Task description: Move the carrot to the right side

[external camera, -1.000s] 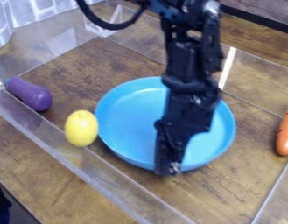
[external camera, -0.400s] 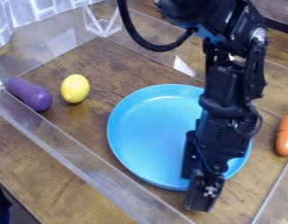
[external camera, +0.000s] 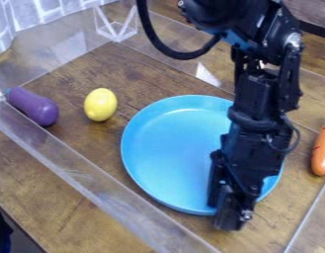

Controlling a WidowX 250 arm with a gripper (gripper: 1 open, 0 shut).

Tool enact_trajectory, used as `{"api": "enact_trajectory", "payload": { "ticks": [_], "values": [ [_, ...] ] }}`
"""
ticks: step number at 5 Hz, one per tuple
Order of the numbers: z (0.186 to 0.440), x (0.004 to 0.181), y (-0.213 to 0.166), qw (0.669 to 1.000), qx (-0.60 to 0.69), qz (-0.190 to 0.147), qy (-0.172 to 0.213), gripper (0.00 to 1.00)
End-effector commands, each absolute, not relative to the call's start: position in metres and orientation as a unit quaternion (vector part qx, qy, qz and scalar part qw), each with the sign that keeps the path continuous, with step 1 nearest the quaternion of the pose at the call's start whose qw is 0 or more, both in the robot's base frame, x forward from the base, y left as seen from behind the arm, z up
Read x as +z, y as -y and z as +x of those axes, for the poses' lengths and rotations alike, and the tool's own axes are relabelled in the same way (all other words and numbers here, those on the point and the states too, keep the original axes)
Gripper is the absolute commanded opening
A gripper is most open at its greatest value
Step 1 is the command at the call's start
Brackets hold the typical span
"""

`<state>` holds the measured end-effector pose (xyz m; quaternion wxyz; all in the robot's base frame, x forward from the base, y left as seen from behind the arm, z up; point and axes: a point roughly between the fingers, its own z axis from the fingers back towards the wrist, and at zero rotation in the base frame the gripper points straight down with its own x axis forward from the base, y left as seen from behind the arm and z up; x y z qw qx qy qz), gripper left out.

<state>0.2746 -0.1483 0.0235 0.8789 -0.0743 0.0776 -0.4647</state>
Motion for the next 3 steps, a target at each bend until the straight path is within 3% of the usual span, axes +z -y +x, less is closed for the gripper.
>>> {"api": "enact_trajectory", "payload": {
  "ticks": [1, 2, 3],
  "values": [
    [0.282, 0.035, 0.155, 0.874, -0.476, -0.070, -0.065, 0.00],
    [0.285, 0.042, 0.158, 0.871, -0.483, -0.070, -0.064, 0.00],
    [0.287, 0.049, 0.156, 0.872, -0.480, -0.071, -0.065, 1.00]
  ]
}}
